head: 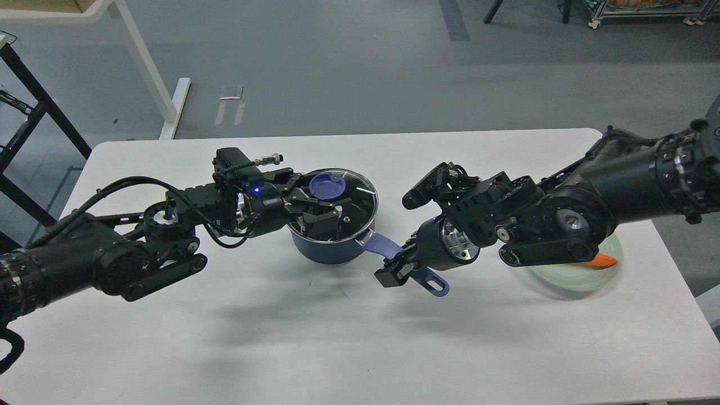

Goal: Open pot lid
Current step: 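Close the left gripper on the purple lid knob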

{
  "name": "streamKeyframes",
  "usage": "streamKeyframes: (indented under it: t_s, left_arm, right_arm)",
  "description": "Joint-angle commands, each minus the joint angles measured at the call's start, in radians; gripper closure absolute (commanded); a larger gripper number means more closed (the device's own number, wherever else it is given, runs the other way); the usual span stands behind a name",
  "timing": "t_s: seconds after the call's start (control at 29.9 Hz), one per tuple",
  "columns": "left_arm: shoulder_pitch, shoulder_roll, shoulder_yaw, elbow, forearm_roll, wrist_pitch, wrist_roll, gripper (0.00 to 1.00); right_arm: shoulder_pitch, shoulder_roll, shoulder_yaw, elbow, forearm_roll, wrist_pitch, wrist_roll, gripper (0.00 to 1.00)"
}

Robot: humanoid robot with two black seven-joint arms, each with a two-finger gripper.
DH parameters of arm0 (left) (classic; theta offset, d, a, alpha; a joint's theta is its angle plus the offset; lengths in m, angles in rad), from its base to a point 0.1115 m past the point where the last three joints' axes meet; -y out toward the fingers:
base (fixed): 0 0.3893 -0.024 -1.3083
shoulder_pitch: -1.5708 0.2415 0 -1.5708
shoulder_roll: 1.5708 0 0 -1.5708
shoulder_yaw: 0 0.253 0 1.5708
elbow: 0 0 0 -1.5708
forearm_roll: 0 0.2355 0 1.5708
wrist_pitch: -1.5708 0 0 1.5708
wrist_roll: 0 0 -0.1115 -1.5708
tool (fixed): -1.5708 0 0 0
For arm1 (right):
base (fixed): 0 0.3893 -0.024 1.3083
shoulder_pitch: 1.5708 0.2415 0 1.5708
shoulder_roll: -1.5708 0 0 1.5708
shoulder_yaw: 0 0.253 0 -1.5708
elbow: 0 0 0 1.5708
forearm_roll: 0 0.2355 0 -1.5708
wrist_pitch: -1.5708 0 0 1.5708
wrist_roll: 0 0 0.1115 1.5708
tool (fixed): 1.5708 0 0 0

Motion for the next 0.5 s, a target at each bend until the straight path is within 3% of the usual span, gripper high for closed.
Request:
streamKeyframes:
  t_s: [0.0, 0.37, 0.47]
  left_arm:
    - [-0.003, -0.001, 0.002, 0.0, -0.002, 0.004, 0.001, 0.16]
    - [-0.011, 0.0, 0.002, 0.0, -0.008, 0.003, 0.001, 0.46]
    - [-0.011, 0.002, 0.002, 0.0, -0.008, 0.003, 0.001, 0.5]
  right_arm:
    - [0.0, 0.0, 0.0, -0.002, 0.0, 0.0, 0.0, 0.83]
    - [-0.002, 0.002, 0.0, -0.002, 0.0, 0.0, 0.0, 0.83]
    - [-0.002, 0.0, 0.0, -0.002, 0.0, 0.0, 0.0, 0.83]
